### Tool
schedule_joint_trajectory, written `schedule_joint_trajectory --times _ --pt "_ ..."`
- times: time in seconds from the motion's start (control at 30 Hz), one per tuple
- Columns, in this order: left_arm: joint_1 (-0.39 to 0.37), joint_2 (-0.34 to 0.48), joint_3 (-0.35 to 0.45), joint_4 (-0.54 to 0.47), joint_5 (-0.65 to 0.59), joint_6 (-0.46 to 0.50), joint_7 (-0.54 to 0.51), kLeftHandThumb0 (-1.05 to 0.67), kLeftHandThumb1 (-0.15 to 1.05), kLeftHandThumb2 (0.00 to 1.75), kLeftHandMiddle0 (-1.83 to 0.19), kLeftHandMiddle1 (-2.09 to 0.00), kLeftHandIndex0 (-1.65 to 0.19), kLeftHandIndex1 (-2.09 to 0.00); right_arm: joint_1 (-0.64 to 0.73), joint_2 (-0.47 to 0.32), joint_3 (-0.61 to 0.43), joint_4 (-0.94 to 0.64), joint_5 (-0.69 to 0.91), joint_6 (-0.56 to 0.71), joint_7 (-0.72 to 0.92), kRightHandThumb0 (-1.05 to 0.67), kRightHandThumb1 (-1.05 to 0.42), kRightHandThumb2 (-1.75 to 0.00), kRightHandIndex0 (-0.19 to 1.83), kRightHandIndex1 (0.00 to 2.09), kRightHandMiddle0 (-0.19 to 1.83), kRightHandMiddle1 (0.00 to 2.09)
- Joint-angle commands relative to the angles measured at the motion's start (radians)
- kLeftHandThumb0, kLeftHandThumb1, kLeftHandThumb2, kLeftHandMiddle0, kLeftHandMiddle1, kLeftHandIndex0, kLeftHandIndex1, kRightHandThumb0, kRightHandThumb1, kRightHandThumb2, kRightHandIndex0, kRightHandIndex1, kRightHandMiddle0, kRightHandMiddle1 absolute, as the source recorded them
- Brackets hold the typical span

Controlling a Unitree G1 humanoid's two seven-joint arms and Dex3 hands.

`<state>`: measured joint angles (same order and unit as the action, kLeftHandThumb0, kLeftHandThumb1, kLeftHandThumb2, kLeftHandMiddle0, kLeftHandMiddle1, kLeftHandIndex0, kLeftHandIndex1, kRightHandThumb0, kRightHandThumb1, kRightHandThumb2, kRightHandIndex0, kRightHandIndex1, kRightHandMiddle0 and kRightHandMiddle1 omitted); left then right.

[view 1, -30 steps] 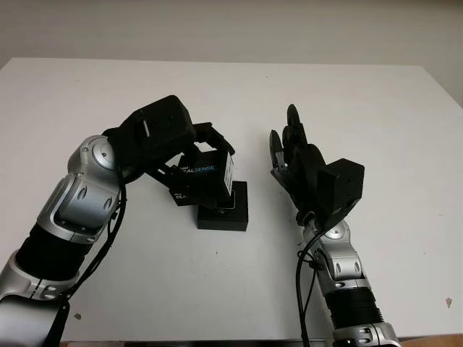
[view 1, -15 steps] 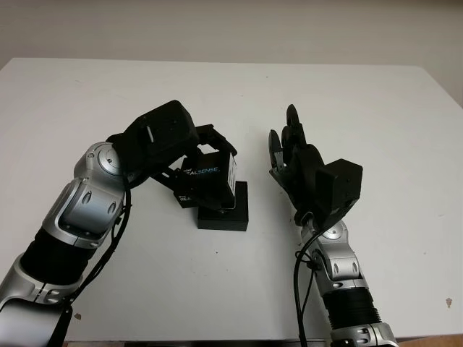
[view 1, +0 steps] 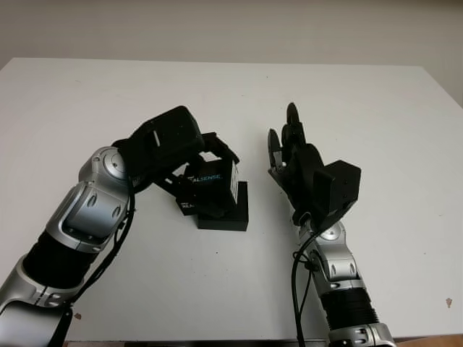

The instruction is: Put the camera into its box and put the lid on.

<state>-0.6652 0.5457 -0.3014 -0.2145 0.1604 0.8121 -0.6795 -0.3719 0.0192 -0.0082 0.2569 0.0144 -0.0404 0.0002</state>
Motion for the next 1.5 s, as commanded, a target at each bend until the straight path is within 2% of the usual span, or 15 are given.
schedule_joint_trajectory --times 0.0,0.17,0.37,0.73,1.1,1.37,1.47 --pt "0.001 -0.003 0.003 -0.017 -0.007 -0.005 0.001 -0.12 0.91 0.05 -0.39 -1.56 -0.36 -1.69 0.000 0.008 0.001 0.004 0.000 -0.012 -0.004 -0.68 -1.05 -0.59 -0.18 0.05 -0.16 0.06" --pt "-0.004 -0.009 -0.011 -0.021 -0.007 0.006 0.007 -0.14 0.90 0.05 -0.41 -1.62 -0.39 -1.74 0.003 0.012 0.001 -0.001 0.001 -0.010 -0.005 -0.68 -1.05 -0.58 -0.18 0.05 -0.16 0.06" --pt "0.003 -0.030 -0.023 -0.028 -0.001 0.007 0.034 -0.13 0.90 0.05 -0.41 -1.59 -0.41 -1.72 0.004 0.015 -0.001 -0.006 0.009 0.003 -0.002 -0.70 -1.05 -0.56 -0.19 0.05 -0.17 0.05" --pt "0.009 -0.062 -0.068 -0.040 0.037 0.036 0.084 -0.12 0.91 0.05 -0.30 -1.66 -0.33 -1.75 0.003 0.018 -0.002 -0.002 0.005 0.002 -0.008 -0.71 -1.05 -0.55 -0.18 0.05 -0.16 0.06" --pt "0.017 -0.074 -0.092 -0.035 0.063 0.052 0.099 -0.11 0.92 0.06 -0.33 -1.61 -0.31 -1.72 0.005 0.024 0.000 -0.005 0.007 0.010 -0.013 -0.72 -1.05 -0.54 -0.18 0.05 -0.16 0.05" --pt "0.024 -0.074 -0.093 -0.090 0.040 0.183 0.083 -0.10 0.94 0.06 -0.31 -1.60 -0.31 -1.75 0.001 0.029 0.001 0.003 0.001 -0.003 -0.015 -0.71 -1.05 -0.54 -0.19 0.05 -0.17 0.05" --pt "0.032 -0.059 -0.105 -0.110 0.039 0.180 0.079 -0.10 0.93 0.06 -0.32 -1.57 -0.31 -1.74 0.000 0.031 0.003 0.002 0.000 0.000 -0.016 -0.71 -1.05 -0.54 -0.19 0.05 -0.17 0.05"
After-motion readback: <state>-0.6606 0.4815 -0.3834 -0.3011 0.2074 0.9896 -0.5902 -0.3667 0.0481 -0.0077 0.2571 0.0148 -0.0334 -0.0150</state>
